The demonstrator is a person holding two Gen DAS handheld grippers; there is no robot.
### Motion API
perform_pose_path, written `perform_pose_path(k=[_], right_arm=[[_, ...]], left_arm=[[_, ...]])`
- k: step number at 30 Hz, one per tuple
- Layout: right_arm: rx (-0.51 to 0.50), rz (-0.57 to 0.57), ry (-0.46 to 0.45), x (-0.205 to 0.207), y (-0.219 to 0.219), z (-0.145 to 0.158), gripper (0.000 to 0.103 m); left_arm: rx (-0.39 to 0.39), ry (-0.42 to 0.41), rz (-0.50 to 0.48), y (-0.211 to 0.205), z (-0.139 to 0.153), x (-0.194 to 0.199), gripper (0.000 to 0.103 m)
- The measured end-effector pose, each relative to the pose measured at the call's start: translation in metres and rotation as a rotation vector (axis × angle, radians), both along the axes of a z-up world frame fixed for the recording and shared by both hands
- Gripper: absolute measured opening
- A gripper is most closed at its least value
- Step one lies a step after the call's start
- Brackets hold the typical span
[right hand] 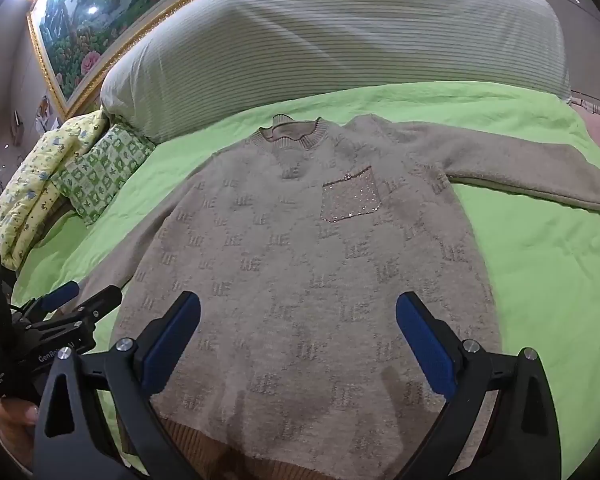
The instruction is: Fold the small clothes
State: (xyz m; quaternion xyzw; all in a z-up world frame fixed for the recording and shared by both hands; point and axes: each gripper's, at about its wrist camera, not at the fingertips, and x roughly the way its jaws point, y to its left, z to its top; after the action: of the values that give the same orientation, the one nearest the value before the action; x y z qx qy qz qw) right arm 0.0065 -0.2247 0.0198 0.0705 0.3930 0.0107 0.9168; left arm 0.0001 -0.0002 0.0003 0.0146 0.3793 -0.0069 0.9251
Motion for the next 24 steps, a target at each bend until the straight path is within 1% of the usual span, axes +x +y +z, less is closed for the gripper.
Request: perform_pose_path(k=[8,9,11,15,24], right_arm=[[-0.013,-0.002,0.002,-0.0032,0.0003,-0.0011,0.098],[-0.013,-0.003,0.003,-0.0035,0.0001,-0.0011,0.098],[-0.011,-0.005,0.003,-0.0041,-0.0008,-0.0010,0.098],[-0.008,-0.003,0.003,-0.0035,-0.0022,-0.0011,0.098],[-0.005,0.001,-0.006,-0.0062,-0.0002,0.0018,0.098]], left_arm=[[0.010,-0.002,-0.014,-0.0031,0.0028,0.0006,0.099],[0.008,-0.013,-0.021,-0.0029,-0.0001,-0.0078,0.099],[0.003,-0.019,-0.020,-0.0024,0.0004,-0.0063,0.099],[0.009,-0.015,-0.016,-0.0078,0.0044,-0.0062,0.099],[0.012,0.007,-0.012,-0.0075,-0.0014,-0.0020,0.099]])
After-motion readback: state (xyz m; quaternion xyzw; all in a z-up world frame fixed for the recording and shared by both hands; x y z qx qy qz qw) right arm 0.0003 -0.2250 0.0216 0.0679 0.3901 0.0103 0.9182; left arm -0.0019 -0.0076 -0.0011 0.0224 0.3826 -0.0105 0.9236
